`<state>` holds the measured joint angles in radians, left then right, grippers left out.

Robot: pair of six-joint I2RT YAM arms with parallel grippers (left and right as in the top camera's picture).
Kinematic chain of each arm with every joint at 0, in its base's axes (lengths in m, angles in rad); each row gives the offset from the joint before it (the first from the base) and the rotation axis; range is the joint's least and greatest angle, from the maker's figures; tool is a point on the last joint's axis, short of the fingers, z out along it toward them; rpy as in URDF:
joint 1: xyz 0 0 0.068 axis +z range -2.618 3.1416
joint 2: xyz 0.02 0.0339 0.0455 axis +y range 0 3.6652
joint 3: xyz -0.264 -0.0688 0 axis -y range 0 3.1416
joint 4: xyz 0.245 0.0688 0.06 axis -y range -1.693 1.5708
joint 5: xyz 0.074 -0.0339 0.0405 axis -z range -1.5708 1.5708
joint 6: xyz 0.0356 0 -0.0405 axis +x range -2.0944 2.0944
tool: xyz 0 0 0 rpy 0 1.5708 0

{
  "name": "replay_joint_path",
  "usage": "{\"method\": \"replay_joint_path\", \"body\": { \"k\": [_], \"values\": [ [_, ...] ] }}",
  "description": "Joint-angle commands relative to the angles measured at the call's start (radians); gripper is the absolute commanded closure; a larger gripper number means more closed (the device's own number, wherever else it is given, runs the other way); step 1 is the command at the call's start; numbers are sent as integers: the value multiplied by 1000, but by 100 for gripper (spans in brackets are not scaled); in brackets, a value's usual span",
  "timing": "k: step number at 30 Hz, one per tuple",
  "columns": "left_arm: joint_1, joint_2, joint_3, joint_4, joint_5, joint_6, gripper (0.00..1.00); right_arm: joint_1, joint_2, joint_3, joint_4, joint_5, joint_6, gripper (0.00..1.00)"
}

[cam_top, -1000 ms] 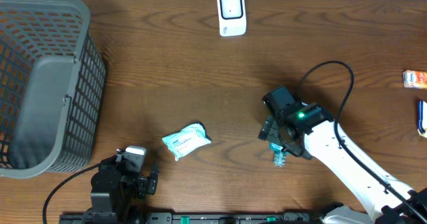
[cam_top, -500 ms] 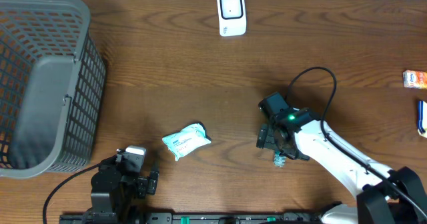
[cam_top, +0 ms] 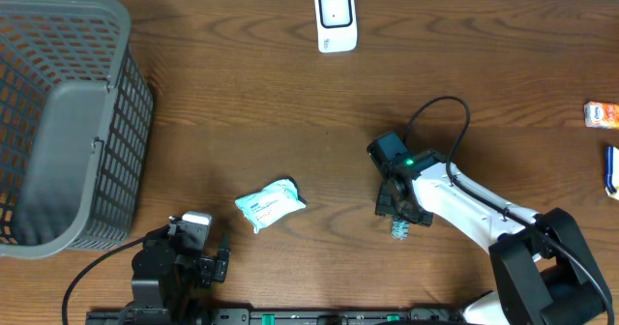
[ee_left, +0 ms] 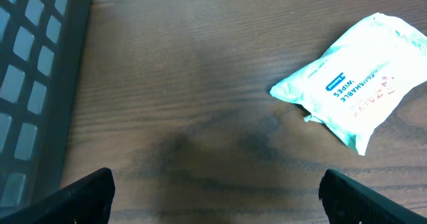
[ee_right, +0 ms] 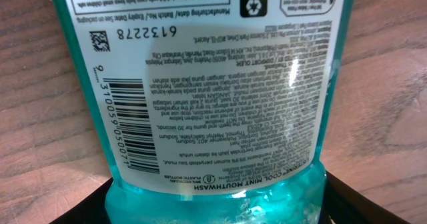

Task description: Scan the item barcode

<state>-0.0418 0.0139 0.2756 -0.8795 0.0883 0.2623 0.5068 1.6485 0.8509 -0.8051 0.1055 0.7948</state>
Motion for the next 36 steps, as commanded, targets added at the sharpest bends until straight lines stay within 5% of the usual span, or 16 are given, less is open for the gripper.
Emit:
{"method": "replay_joint_path", "body": {
  "k": [1,20,36],
  "values": [
    [3,-3,-13,-32,6,-2,2,-5,45,17,0,-99,-29,51],
    [3,-3,-13,-32,6,-2,2,-90,44,337,-33,-787,-67,62],
    [3,-3,-13,-32,6,-2,2,-234,44,337,-51,-958,-75,69]
  ]
}}
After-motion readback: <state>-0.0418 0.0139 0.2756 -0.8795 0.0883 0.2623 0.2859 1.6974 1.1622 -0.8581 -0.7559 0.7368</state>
